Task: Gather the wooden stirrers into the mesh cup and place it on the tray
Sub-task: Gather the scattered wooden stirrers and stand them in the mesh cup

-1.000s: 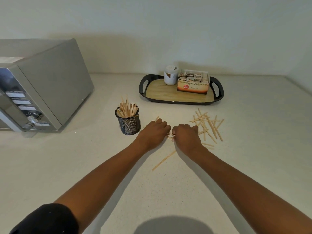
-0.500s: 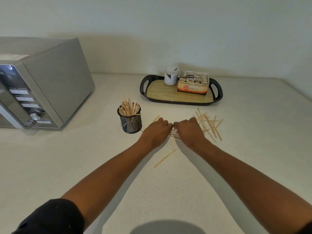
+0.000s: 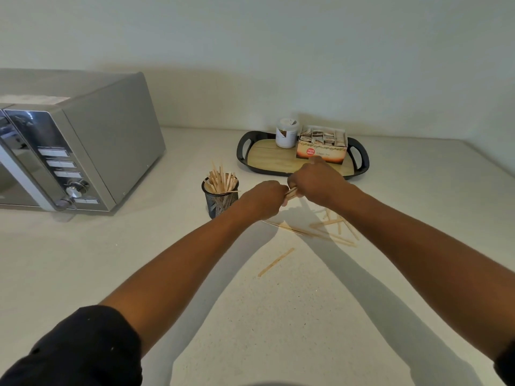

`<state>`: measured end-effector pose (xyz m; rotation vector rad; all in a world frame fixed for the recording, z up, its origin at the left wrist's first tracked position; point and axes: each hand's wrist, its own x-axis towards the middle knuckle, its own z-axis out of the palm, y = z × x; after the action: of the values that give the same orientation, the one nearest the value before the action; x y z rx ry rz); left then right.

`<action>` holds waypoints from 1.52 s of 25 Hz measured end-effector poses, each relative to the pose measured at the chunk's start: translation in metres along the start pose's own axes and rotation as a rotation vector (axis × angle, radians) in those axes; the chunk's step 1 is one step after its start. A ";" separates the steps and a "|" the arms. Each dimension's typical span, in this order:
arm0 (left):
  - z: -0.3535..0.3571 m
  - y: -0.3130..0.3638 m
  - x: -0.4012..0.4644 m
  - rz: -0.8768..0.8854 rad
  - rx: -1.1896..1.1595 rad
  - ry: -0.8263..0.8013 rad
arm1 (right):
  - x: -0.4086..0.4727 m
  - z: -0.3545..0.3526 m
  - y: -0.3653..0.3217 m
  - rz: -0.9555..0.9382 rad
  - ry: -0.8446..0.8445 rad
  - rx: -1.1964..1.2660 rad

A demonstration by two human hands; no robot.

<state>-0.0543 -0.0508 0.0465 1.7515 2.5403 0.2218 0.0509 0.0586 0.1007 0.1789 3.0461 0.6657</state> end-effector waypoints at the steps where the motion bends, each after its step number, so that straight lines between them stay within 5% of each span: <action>1: -0.001 -0.001 -0.002 0.007 -0.004 0.035 | 0.001 -0.007 0.002 0.001 -0.017 0.042; 4: -0.010 -0.007 -0.010 -0.002 -0.088 0.166 | 0.006 -0.016 0.005 0.019 0.175 0.083; 6: -0.019 -0.014 -0.015 -0.075 -0.191 0.247 | 0.004 -0.015 0.005 0.154 0.637 0.291; 8: -0.027 -0.025 -0.020 -0.151 -0.269 0.340 | -0.002 -0.014 -0.001 0.470 1.002 0.774; 10: -0.034 -0.032 -0.025 -0.169 -0.281 0.404 | 0.003 -0.014 -0.011 0.617 0.728 1.199; 12: -0.040 -0.035 -0.030 -0.130 -0.274 0.429 | 0.014 -0.016 -0.030 0.445 0.381 1.400; 13: -0.043 -0.036 -0.032 -0.105 -0.283 0.450 | 0.020 -0.021 -0.038 0.361 0.348 1.431; 17: -0.055 -0.044 -0.042 -0.093 -0.306 0.479 | 0.052 -0.038 -0.049 0.351 0.486 1.431; 31: -0.090 -0.097 -0.054 -0.248 -0.431 0.460 | 0.109 -0.082 -0.061 0.120 0.516 1.035; 38: -0.064 -0.123 -0.057 -0.325 -0.323 0.318 | 0.117 -0.042 -0.079 0.167 0.303 1.088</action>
<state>-0.1554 -0.1526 0.0897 1.2511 2.7476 0.8964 -0.0755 -0.0170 0.1070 0.3538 3.2988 -1.1162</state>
